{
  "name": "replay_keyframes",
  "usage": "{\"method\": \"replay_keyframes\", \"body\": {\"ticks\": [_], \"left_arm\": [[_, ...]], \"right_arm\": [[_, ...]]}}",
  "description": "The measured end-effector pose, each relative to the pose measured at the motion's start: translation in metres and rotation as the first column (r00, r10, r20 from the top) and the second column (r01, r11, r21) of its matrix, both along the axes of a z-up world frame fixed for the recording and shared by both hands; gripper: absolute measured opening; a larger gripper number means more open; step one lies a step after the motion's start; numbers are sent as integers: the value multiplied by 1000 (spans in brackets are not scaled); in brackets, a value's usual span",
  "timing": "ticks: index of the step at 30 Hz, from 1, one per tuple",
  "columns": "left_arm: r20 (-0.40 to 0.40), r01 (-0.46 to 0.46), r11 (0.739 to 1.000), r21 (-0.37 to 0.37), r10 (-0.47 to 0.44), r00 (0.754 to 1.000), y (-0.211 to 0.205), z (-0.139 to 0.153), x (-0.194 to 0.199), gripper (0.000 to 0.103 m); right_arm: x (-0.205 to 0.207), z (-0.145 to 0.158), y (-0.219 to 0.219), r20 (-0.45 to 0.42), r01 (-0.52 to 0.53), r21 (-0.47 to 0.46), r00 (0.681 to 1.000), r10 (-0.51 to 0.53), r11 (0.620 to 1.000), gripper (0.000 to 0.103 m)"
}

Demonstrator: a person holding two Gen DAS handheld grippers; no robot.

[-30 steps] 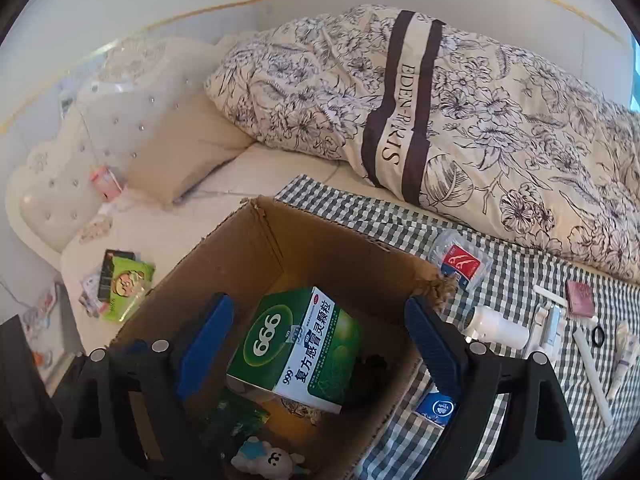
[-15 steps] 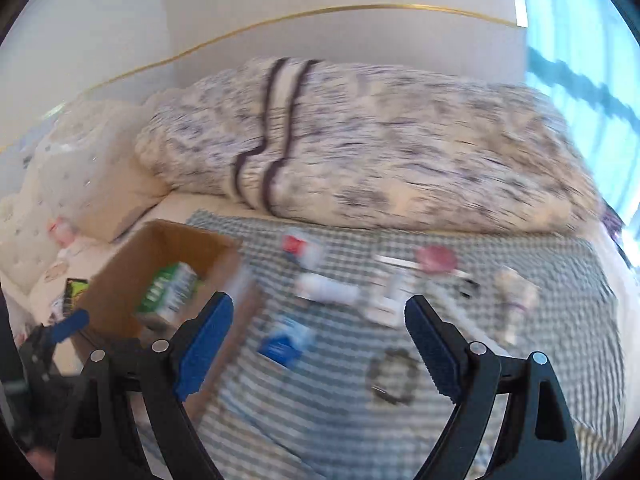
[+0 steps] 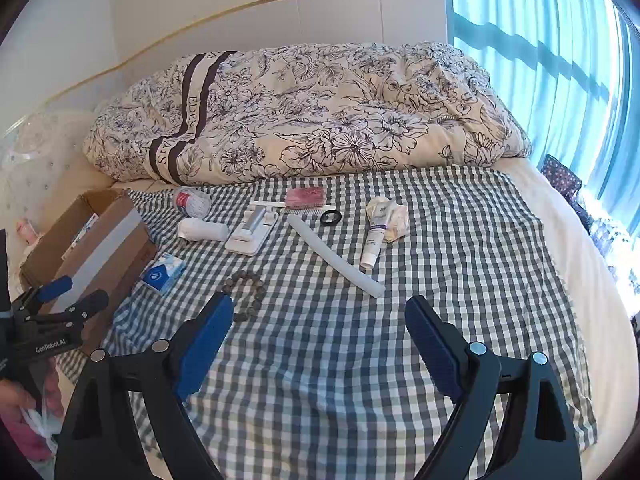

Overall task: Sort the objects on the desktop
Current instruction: 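Grasp the blue Vinda tissue pack with the left gripper while the right gripper grasps the white tube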

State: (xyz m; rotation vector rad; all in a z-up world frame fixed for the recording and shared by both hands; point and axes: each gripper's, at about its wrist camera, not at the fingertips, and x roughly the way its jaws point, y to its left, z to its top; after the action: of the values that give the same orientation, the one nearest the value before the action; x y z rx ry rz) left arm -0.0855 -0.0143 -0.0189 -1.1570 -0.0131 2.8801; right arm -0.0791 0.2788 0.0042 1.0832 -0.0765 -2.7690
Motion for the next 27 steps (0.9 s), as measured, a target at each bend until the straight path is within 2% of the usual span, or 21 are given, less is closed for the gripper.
{"method": "replay_keyframes", "body": {"ticks": [3,14,21,27], "left_arm": [[6,0,1000,-4,0,1000,1,-8,-9,103],[80,-10,998,-61,15,997,0,-60,-60,103],[109,-32,992,-125,46,993,-9,-90,-93,103],[115,6,984,-181,16,993,-3,-110,-115,103]], "right_arm": [[-11,-12,-2,20,-42,-11,999,42,999,88],[-68,-51,-37,71,-145,91,988,139,985,88],[-100,-74,-43,100,-158,108,984,147,982,88],[-129,-97,-44,145,-168,121,978,150,978,87]]}}
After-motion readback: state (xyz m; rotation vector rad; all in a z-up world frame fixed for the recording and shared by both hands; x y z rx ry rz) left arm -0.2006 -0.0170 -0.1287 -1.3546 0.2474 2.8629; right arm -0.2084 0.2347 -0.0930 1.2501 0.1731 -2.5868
